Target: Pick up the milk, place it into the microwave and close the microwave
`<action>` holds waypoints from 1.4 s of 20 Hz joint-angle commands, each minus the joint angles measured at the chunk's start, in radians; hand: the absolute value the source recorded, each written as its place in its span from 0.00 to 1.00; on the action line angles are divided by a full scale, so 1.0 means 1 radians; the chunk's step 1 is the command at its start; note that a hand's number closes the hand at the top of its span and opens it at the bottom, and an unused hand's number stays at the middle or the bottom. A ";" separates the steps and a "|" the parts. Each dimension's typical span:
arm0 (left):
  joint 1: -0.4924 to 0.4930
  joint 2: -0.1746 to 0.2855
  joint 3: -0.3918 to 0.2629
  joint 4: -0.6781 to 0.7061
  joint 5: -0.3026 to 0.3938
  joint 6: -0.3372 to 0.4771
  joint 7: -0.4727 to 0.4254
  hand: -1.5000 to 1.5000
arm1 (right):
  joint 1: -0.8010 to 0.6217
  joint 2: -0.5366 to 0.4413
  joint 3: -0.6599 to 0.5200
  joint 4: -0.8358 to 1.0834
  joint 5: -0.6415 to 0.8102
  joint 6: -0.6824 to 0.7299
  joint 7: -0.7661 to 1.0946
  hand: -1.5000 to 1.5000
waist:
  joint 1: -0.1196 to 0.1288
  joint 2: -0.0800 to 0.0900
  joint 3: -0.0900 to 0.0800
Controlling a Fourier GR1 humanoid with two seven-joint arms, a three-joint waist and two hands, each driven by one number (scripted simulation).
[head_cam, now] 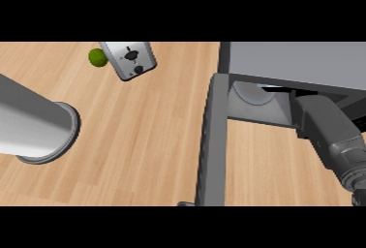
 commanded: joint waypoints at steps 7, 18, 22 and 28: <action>-0.024 0.000 0.006 0.024 -0.044 -0.014 -0.013 0.00 | -0.037 -0.085 0.012 0.009 0.008 0.003 0.012 1.00 | 0.030 0.025 0.003; -0.058 0.033 -0.009 0.034 -0.076 -0.032 -0.006 0.00 | -0.018 -0.148 0.078 0.065 0.064 -0.172 0.027 1.00 | 0.038 0.047 -0.004; -0.079 0.042 -0.008 0.049 -0.092 -0.026 -0.006 0.00 | -0.120 -0.039 -0.015 -0.003 -0.039 0.097 -0.015 0.00 | 0.048 0.030 0.009; -0.100 0.037 -0.038 0.054 -0.115 -0.038 -0.005 0.00 | -0.155 -0.016 0.076 0.052 0.051 0.082 0.099 0.00 | 0.067 0.023 0.001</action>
